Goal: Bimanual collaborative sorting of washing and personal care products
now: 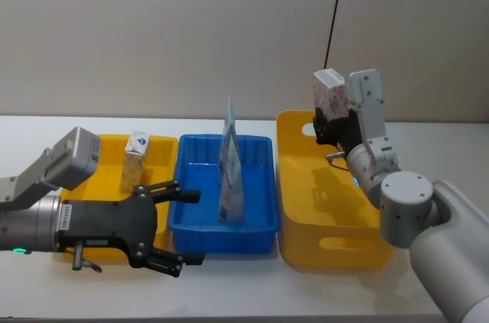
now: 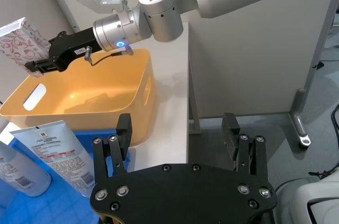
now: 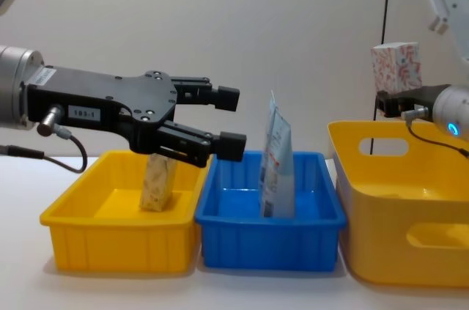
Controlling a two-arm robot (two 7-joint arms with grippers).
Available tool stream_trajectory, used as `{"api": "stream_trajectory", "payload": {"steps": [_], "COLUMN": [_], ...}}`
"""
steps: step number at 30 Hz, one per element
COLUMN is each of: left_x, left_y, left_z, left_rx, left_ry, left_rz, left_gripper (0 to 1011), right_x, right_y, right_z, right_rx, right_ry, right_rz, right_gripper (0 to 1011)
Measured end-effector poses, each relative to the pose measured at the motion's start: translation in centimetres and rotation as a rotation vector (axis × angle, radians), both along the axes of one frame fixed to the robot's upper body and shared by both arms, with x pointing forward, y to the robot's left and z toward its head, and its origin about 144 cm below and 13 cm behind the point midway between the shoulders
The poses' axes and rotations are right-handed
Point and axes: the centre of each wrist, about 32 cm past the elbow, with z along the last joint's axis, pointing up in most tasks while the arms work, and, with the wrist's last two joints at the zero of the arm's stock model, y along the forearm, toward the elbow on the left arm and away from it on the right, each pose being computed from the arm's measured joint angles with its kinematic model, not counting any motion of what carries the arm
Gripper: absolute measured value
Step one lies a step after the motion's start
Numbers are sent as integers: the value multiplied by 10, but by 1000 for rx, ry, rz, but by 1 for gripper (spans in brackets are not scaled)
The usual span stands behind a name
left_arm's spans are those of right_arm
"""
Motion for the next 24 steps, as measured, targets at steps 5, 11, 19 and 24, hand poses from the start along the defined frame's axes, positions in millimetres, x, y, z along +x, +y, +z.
{"api": "stream_trajectory", "payload": {"steps": [5,11,19,24], "left_x": [0,0,0,0], "left_y": [0,0,0,0], "left_z": [0,0,0,0], "left_rx": [0,0,0,0], "left_ry": [0,0,0,0], "left_rz": [0,0,0,0], "left_gripper": [1001,1001,1001,1001], "right_x": [4,8,13,14], "right_y": [2,7,17,25], "right_z": [1,2,1,-2], "right_rx": [-2,-7,-19,-29], "right_ry": [20,51,86,100], "right_rz": [-16,-23,-27,-32], "right_gripper": [375,375,375,377]}}
